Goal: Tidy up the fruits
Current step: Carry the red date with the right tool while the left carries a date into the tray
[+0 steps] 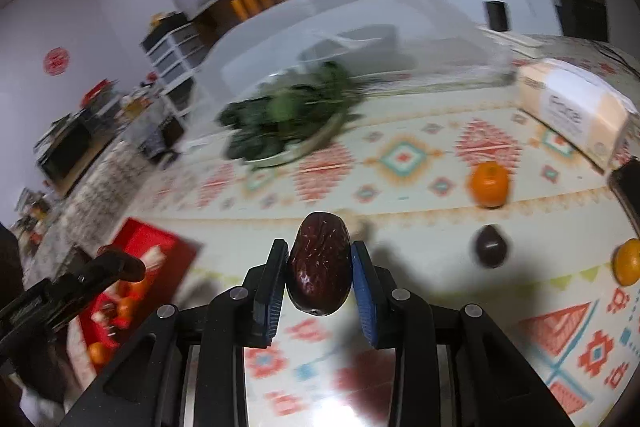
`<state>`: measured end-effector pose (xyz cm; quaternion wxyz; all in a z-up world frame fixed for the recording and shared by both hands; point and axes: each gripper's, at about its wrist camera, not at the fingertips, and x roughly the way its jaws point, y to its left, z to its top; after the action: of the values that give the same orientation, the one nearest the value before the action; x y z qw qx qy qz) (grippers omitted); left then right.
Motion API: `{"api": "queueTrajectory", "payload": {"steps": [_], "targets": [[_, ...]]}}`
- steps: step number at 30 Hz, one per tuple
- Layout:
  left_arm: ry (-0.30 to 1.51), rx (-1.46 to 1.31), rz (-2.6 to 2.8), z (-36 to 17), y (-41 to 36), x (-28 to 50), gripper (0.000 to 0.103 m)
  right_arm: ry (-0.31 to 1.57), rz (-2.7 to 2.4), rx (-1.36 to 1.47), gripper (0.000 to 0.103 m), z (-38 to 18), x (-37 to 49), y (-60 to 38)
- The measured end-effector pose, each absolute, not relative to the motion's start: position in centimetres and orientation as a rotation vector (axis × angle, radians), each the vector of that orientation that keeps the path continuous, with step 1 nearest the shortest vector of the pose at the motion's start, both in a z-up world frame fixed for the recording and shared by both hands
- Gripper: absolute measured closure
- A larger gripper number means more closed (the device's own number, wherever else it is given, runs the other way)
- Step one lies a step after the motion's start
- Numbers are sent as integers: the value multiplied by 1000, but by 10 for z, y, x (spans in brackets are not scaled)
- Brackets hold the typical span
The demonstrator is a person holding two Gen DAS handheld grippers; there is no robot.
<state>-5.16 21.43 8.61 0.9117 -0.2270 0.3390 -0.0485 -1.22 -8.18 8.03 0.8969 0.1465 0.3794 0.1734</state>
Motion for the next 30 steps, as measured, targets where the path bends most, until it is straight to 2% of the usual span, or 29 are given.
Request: {"api": "queueTrajectory", "payload": {"steps": [12,25,28,30], "targets": [[650,-556,80,83,342,-75,71,878,669,203,69,99,-29,67],[702,-629,87,59,391,-58,71,959,777,77,68,70,-23,180],[694,-650,76,60,395,-62,64,949,757,64,68,67,-17,188],[685,-657,69,62,395,-65,58,946,757,66,60,67,-13,189]]}}
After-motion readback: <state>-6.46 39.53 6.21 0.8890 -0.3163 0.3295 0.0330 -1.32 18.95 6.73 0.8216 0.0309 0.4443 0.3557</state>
